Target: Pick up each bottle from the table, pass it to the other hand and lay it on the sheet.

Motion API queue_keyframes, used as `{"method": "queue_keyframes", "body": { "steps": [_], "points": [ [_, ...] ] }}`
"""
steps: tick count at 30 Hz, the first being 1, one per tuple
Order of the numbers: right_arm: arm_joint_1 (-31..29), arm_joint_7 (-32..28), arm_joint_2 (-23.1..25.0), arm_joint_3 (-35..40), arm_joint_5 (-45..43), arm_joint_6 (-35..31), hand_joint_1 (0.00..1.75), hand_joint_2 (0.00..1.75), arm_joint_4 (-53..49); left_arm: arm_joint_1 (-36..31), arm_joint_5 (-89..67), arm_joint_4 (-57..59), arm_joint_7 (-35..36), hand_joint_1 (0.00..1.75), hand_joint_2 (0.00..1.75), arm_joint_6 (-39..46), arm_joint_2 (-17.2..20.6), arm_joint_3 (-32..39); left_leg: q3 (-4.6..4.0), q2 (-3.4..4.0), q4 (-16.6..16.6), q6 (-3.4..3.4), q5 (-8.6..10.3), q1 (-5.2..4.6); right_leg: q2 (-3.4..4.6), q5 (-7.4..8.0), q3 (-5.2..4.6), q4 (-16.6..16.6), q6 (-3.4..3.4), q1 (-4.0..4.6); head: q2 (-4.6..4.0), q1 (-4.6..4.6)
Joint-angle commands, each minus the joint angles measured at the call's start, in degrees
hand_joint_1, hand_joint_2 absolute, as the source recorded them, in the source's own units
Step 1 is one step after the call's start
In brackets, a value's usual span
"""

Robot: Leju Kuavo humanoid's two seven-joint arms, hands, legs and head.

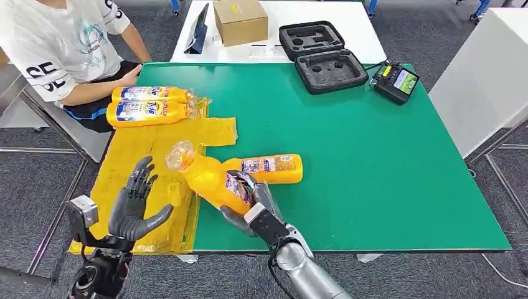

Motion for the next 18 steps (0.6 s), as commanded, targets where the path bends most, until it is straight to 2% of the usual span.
{"method": "queue_keyframes", "body": {
  "steps": [1,9,18],
  "points": [
    [-5.36,-0.07,3.43,2.53,2.00,-2.59,1.75,1.75,5.73,-3.30,1.12,4.55,2.75,0.00,1.75,-2.08,0.28,-6.73,0.09,0.00,-0.03,-0.01,-0.02,-0.02,0.03,-0.02,0.07,0.00,-0.01,-0.02,0.00,-0.02],
    [-6.65,-0.07,4.88,6.38,4.66,-4.72,1.75,1.75,11.21,-2.53,5.64,4.84,6.23,0.00,1.75,-4.12,0.27,-9.21,0.24,-0.04,-0.08,-0.01,-0.04,-0.02,-0.01,-0.07,0.23,-0.05,-0.02,-0.02,0.00,0.00],
    [-7.00,-0.07,5.44,7.51,5.00,-5.10,1.75,1.75,13.82,-2.69,8.90,5.66,7.54,0.00,1.75,-5.63,0.06,-9.95,0.22,-0.05,-0.07,-0.02,-0.03,-0.01,-0.01,-0.06,0.21,-0.05,-0.02,-0.02,0.00,0.00]
  ]
}}
